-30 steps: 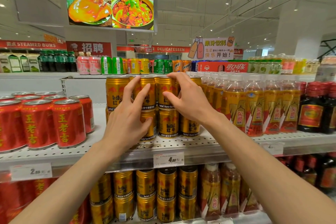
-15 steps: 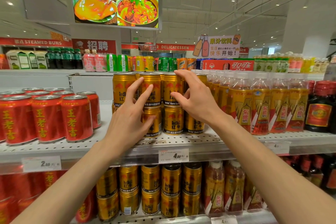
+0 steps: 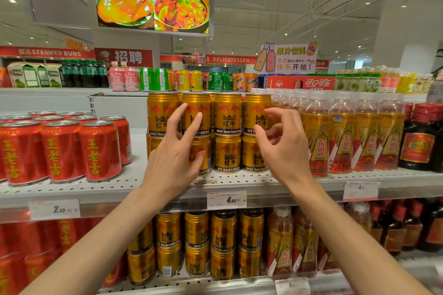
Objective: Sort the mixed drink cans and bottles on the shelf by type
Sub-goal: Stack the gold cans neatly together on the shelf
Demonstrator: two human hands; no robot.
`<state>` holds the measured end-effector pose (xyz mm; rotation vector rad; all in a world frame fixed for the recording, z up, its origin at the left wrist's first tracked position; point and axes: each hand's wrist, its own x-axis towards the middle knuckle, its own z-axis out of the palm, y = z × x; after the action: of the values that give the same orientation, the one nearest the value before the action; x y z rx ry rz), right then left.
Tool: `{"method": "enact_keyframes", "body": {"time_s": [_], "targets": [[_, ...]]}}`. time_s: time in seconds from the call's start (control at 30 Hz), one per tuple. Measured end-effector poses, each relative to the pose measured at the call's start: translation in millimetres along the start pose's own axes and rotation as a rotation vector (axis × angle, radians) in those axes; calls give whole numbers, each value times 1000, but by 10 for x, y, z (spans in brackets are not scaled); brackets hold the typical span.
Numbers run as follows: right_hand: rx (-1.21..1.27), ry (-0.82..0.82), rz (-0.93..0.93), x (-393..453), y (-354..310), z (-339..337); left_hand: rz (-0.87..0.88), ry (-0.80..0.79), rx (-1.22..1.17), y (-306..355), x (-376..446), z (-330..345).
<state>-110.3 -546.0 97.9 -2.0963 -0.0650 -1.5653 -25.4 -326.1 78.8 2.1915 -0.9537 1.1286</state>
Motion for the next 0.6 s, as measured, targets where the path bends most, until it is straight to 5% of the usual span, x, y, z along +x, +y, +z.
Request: {"method": "enact_keyframes", "body": {"time_s": [0.1,0.23,0.6], "targets": [[-59,-38,175,-178,79,1,-13,6,-11,30,-13,53],[-33,-286,410,-227,63,52,-12,13,-12,50,-10,78],[7,-299,456,-211,10,116,-6,8,19,34,-16,70]]}}
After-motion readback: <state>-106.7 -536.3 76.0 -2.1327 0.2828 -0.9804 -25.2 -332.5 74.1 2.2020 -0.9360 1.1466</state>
